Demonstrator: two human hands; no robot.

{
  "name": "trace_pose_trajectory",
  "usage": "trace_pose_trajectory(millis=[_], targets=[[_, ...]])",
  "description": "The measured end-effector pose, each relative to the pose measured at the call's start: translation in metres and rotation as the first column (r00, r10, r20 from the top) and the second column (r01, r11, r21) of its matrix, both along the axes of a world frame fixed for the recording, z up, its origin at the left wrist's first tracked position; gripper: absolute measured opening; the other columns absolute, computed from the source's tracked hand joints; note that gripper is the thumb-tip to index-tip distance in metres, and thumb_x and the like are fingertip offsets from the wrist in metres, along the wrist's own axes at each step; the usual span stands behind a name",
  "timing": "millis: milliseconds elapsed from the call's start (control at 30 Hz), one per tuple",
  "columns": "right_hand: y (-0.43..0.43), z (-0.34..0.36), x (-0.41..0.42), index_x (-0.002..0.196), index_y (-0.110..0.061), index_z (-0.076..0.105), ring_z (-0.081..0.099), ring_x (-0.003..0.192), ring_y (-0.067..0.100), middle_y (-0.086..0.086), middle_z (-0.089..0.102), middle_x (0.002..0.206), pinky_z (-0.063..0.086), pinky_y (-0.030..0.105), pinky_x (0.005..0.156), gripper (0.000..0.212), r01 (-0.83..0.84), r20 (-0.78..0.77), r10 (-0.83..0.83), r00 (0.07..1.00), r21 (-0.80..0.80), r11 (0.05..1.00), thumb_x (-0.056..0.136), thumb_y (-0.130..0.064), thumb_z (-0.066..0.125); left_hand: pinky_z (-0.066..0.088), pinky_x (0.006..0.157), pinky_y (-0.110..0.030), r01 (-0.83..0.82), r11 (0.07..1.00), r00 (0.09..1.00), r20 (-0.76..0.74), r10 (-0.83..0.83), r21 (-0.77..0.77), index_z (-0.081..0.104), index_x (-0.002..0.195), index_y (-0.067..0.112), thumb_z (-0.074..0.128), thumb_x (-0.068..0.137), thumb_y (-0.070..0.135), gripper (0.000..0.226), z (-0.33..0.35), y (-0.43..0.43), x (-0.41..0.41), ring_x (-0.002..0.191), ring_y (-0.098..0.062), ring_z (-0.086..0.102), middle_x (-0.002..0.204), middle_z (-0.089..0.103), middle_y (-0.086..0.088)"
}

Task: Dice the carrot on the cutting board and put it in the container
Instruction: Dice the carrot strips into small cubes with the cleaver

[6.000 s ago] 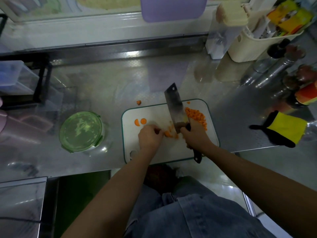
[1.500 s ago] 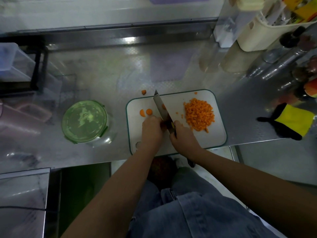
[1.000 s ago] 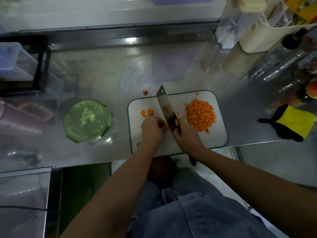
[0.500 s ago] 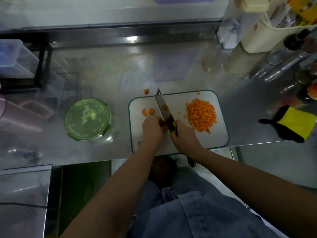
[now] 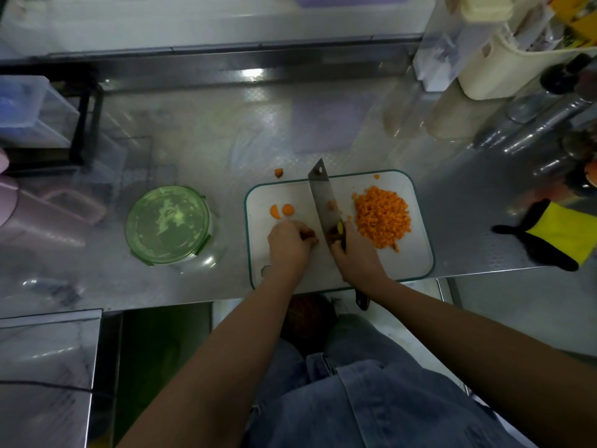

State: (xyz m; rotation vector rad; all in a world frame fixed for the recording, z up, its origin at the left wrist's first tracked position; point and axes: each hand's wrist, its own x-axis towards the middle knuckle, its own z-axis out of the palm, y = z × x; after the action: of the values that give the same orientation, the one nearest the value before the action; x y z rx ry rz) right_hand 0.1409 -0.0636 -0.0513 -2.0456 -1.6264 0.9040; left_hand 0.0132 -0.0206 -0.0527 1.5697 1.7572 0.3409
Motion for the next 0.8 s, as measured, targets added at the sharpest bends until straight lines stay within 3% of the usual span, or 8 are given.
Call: trace_pose_trajectory(millis=[300,533,800], targets=[[-0.007,0.01,-0.002,0.097,-0.005,0.049,0.043,0.059,0.017,0.001,0.047,0.069,0.03,0.031,0.055,0.009,-0.086,0.008,0.086,0.996,0.01,0.996,0.091,-0.011,0.05,0.043,0.083,-0.027,0.021,0.998,0.999,-0.042,-0.019,0.056,0.074,0.098,0.012,0.065,0.087,0.018,0.016,0.002,-0.005,0.0,0.096,-0.024,0.064,0.1,0.073,-0.006],[-0.011,0.014,-0.003,0.09,-0.014,0.042,0.043,0.057,0.015,-0.004,0.043,0.066,0.032,0.031,0.053,0.008,-0.079,-0.012,0.079,0.997,0.036,0.996,0.09,-0.011,0.05,0.041,0.075,-0.026,-0.102,0.994,0.994,0.031,0.1,0.042,0.06,0.1,0.013,0.071,0.082,0.015,0.022,0.001,-0.01,0.001,0.089,-0.02,0.063,0.094,0.069,-0.005],[-0.014,0.009,-0.007,0.099,-0.008,0.048,0.044,0.059,0.016,0.003,0.048,0.073,0.03,0.03,0.05,0.009,-0.071,-0.036,0.071,0.997,0.02,0.997,0.091,-0.012,0.049,0.04,0.08,-0.028,-0.09,0.995,0.995,-0.036,0.092,0.054,0.066,0.103,0.014,0.064,0.087,0.018,0.017,-0.001,-0.014,-0.001,0.096,-0.022,0.063,0.102,0.07,-0.004]])
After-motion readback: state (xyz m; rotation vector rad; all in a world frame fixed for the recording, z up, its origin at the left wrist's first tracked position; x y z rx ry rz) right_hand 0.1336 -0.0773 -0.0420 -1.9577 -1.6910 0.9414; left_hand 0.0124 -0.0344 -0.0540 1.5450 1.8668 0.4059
